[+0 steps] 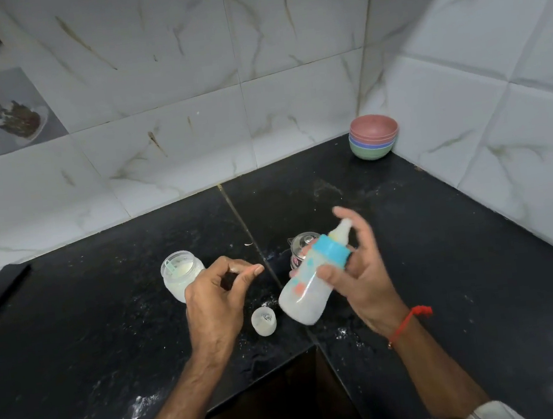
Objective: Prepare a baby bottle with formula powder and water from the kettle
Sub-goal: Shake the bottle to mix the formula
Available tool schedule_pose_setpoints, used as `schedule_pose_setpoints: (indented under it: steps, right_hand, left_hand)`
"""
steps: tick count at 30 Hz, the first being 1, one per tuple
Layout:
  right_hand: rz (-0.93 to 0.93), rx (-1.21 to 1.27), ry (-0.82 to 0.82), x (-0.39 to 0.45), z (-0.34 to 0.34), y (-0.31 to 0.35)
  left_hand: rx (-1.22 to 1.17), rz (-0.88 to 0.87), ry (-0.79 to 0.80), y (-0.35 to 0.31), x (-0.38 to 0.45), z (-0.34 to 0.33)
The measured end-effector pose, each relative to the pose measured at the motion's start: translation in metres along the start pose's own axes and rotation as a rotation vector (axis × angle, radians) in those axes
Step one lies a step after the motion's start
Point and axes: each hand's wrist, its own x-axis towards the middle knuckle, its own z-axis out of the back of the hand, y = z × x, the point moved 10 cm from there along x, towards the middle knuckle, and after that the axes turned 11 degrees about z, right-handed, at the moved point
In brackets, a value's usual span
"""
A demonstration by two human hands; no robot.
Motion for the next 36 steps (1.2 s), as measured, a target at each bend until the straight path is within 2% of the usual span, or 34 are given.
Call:
schedule_pose_setpoints:
  steps: [1,2,3,6,7,9,11,12,15,16,17,18,19,22,24,25,27,28,31,32,33,34,35,36]
  right_hand:
    - [-0.006,-0.035,0.046,0.000,-0.008,0.001]
    - [0.011,-0.023,-0.003,0.002,-0.008,0.005]
    - [0.046,0.024,-0.129,0.005,0.001,0.011]
    - [0.170,0.308,-0.649,0.000,0.051,0.022]
    - [0.207,0.421,-0.764,-0.003,0.063,0.023]
    - [0.237,0.561,-0.827,-0.007,0.068,0.018]
    - [0.195,0.420,-0.707,-0.006,0.053,0.012]
    - [0.170,0.272,-0.562,-0.002,0.038,0.012]
    - [0.056,-0.233,0.031,0.002,-0.028,-0.002]
    - [0.019,-0.309,0.117,0.001,-0.038,-0.008]
    - [0.007,-0.326,0.105,0.003,-0.041,-0.008]
    - [0.035,-0.288,0.013,0.005,-0.036,-0.003]
    - [0.076,-0.206,-0.147,0.006,-0.026,0.002]
    - [0.204,0.249,-0.698,-0.005,0.021,0.008]
    - [0.270,0.567,-0.899,-0.011,0.036,0.002]
    - [0.279,0.623,-0.931,-0.013,0.037,-0.002]
    - [0.240,0.475,-0.841,-0.012,0.023,-0.003]
    - [0.220,0.311,-0.710,-0.008,0.011,0.001]
    - [0.095,-0.277,-0.047,0.007,-0.052,0.004]
    - [0.043,-0.407,0.108,0.006,-0.064,0.000]
    - [0.021,-0.459,0.158,0.007,-0.068,0.000]
    - [0.039,-0.450,0.123,0.010,-0.067,0.005]
    - [0.093,-0.377,0.016,0.012,-0.060,0.014]
    - [0.155,-0.260,-0.159,0.013,-0.047,0.023]
  left_hand:
    - [-0.001,0.001,0.014,0.000,0.003,-0.002]
    - [-0.005,0.000,0.027,0.000,0.006,-0.003]
    - [-0.015,-0.003,0.036,-0.001,0.009,-0.004]
    - [-0.049,0.013,0.046,0.001,0.016,-0.001]
    - [-0.050,0.036,0.058,0.005,0.019,-0.002]
    - [-0.052,0.087,0.097,0.015,0.023,-0.005]
    - [-0.060,0.105,0.145,0.019,0.024,-0.010]
    - [-0.060,0.100,0.165,0.019,0.025,-0.013]
    - [-0.065,0.082,0.202,0.019,0.029,-0.014]
    - [-0.062,0.072,0.210,0.018,0.031,-0.012]
    - [-0.060,0.064,0.216,0.017,0.033,-0.010]
    - [-0.071,0.062,0.222,0.016,0.035,-0.008]
    - [-0.100,0.069,0.226,0.017,0.037,-0.007]
    - [-0.191,0.120,0.245,0.021,0.039,-0.005]
    - [-0.195,0.127,0.273,0.022,0.039,-0.006]
    - [-0.186,0.121,0.292,0.021,0.039,-0.007]
    - [-0.180,0.106,0.319,0.020,0.040,-0.008]
    - [-0.190,0.102,0.322,0.019,0.041,-0.008]
    - [-0.203,0.095,0.308,0.018,0.045,-0.006]
    - [-0.198,0.088,0.304,0.018,0.046,-0.005]
    - [-0.192,0.083,0.302,0.017,0.047,-0.005]
    - [-0.185,0.078,0.297,0.017,0.048,-0.004]
    - [-0.179,0.075,0.288,0.018,0.050,-0.002]
    - [-0.176,0.074,0.279,0.018,0.052,0.000]
